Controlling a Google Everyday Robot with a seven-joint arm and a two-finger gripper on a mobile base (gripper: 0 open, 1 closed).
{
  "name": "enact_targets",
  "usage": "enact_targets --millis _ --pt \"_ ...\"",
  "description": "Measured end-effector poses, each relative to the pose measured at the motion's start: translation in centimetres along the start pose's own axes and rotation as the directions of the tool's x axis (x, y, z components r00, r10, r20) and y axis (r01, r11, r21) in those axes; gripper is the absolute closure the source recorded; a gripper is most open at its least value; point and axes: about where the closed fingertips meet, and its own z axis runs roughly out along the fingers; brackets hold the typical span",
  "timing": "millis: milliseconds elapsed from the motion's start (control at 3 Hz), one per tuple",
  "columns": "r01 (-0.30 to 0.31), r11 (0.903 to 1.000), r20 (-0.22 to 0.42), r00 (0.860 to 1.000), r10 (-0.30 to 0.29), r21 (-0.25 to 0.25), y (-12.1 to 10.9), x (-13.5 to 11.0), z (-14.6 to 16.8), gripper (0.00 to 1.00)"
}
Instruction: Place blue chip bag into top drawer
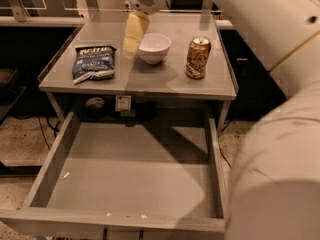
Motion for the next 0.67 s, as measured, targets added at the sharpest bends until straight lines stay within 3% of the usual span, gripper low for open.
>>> enact_targets --millis 333,667 --pt "0.062 0.9975 0.023 0.998 -0.062 -0.033 0.08 -3.17 1.54 0.00" --pt "0.069 0.9970 0.027 0.997 -0.068 -0.033 0.08 -3.52 1.62 0.00"
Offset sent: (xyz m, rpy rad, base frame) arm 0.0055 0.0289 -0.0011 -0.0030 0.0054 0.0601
